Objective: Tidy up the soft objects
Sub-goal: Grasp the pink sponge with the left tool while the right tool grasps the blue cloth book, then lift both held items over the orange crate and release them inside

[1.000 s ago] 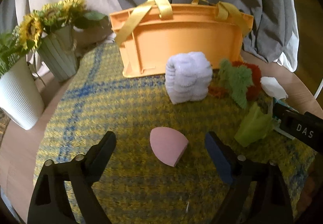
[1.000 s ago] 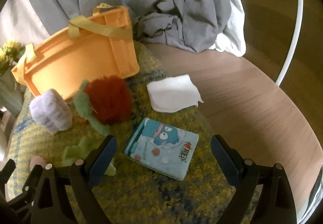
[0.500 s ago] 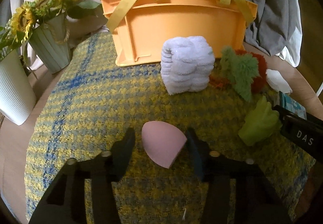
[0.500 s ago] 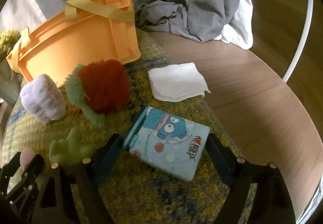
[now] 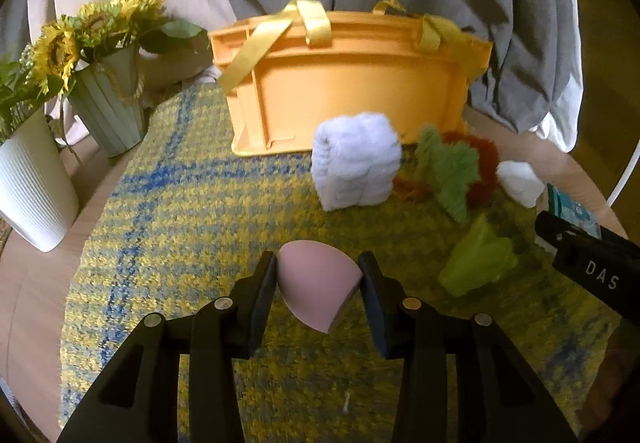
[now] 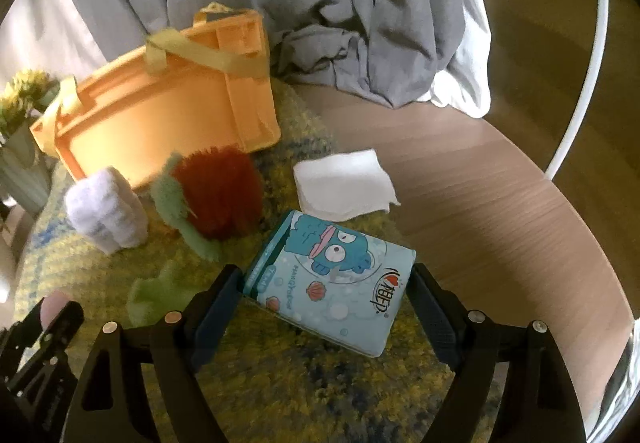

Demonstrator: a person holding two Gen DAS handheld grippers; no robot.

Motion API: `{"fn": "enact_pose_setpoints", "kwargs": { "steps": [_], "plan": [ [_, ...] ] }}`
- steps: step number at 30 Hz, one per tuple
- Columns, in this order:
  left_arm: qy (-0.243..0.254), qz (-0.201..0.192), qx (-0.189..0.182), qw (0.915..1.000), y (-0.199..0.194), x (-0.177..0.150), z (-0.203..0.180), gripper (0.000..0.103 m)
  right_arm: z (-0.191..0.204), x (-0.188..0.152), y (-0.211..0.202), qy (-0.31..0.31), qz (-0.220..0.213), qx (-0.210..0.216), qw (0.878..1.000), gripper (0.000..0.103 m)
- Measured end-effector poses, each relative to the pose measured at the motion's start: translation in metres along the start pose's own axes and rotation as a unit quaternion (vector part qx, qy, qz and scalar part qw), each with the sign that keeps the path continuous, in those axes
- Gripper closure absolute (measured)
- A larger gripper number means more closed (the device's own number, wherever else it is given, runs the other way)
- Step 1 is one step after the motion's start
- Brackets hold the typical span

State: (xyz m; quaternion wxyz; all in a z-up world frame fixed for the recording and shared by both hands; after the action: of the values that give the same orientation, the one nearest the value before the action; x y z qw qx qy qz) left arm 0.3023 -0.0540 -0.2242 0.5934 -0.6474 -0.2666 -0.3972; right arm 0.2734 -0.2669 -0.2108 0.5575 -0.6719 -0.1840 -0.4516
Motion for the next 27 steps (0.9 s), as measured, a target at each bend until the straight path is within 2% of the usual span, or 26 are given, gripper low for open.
{"fn": "enact_pose_setpoints", "kwargs": {
  "steps": [13,27],
  "plan": [
    [-0.009,-0.061,-0.009,0.9981,-0.042,0.048,-0.001,0.062,0.006,0.039,-0.044,0.006,-0.044,0.038,0.998,0.019],
    [-0.014,-0.130,-0.005,0.9915,-0.082,0.099,0.003,0.062,0.022,0.084,-0.088,0.007,-0.103,0.079,0.992,0.019]
  ]
}}
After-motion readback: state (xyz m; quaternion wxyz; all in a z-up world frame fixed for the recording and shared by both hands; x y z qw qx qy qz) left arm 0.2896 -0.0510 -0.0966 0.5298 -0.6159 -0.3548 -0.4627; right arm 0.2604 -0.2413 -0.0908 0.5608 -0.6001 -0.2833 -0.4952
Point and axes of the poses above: each gripper's, at about its wrist camera, not at the fingertips, and y roughly the way its jaws point, z to its left, x to its top, the point moved 9 cm from there along y, roughly the way its jaws point, and after that the axes turned 11 degrees about -z, right-handed, at the moved point
